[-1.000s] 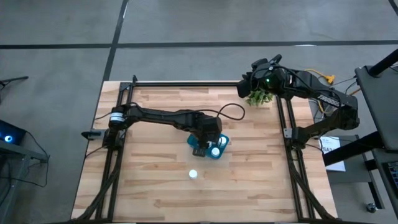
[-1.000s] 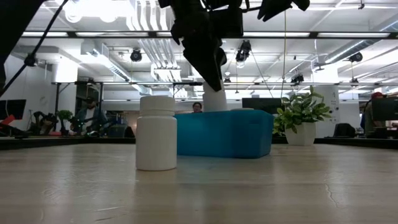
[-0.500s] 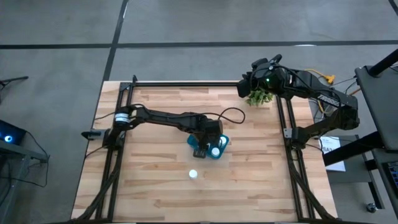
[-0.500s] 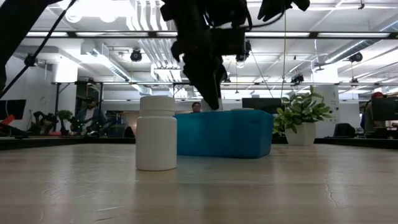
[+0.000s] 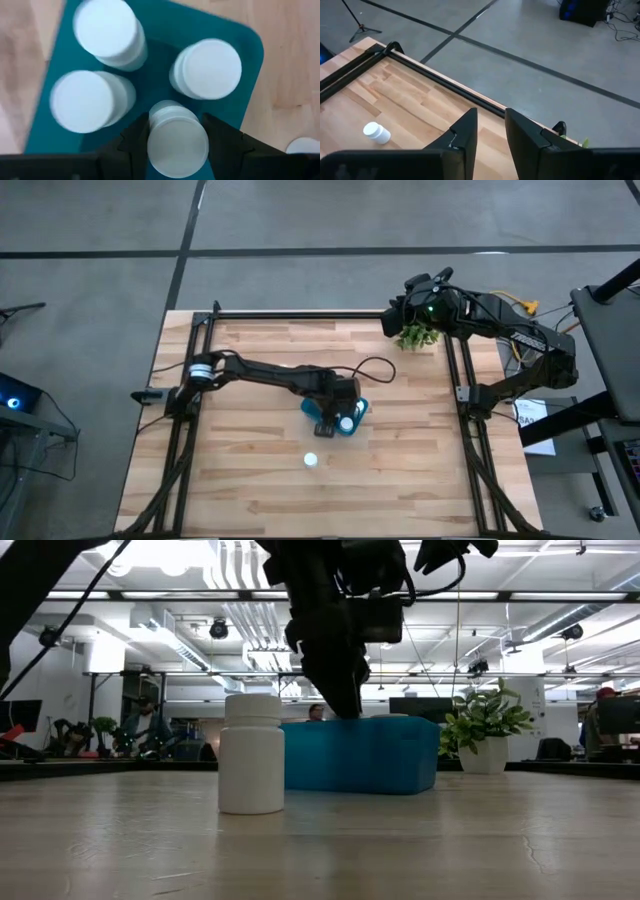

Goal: Pick and place pill bottles into a basket
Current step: Put the white pill bottle into the blue bin

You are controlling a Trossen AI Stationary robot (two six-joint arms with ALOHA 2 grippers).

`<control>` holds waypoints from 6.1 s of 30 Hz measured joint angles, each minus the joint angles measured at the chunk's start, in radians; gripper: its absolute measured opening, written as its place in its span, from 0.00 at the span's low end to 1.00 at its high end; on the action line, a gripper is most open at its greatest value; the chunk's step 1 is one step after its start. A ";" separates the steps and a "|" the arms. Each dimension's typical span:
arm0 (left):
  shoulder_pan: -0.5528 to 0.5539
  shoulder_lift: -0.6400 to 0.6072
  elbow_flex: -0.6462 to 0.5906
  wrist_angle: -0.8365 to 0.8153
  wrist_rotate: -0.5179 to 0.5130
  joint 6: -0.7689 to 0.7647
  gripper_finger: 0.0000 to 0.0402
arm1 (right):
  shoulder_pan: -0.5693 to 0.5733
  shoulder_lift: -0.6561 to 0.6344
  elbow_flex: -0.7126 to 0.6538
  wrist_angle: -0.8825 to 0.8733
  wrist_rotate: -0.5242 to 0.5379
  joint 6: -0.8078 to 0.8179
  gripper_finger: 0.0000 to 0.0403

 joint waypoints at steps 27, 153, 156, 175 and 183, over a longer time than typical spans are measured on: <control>-0.009 0.010 -0.014 0.015 0.007 -0.002 0.54 | 0.000 0.000 0.000 0.000 -0.006 -0.020 0.21; 0.469 -0.363 -0.560 -0.088 0.076 0.366 0.55 | 0.000 -0.084 0.000 0.120 -0.021 -0.079 0.18; 0.469 -0.363 -0.560 -0.088 0.089 0.364 0.55 | 0.000 -0.084 0.000 0.120 -0.021 -0.079 0.18; 0.466 -0.364 -0.550 -0.039 0.174 0.238 0.55 | 0.000 -0.084 0.000 0.119 -0.021 -0.079 0.18; 0.461 -0.364 -0.552 -0.031 0.174 0.234 0.55 | 0.000 -0.083 0.000 0.118 -0.016 -0.079 0.17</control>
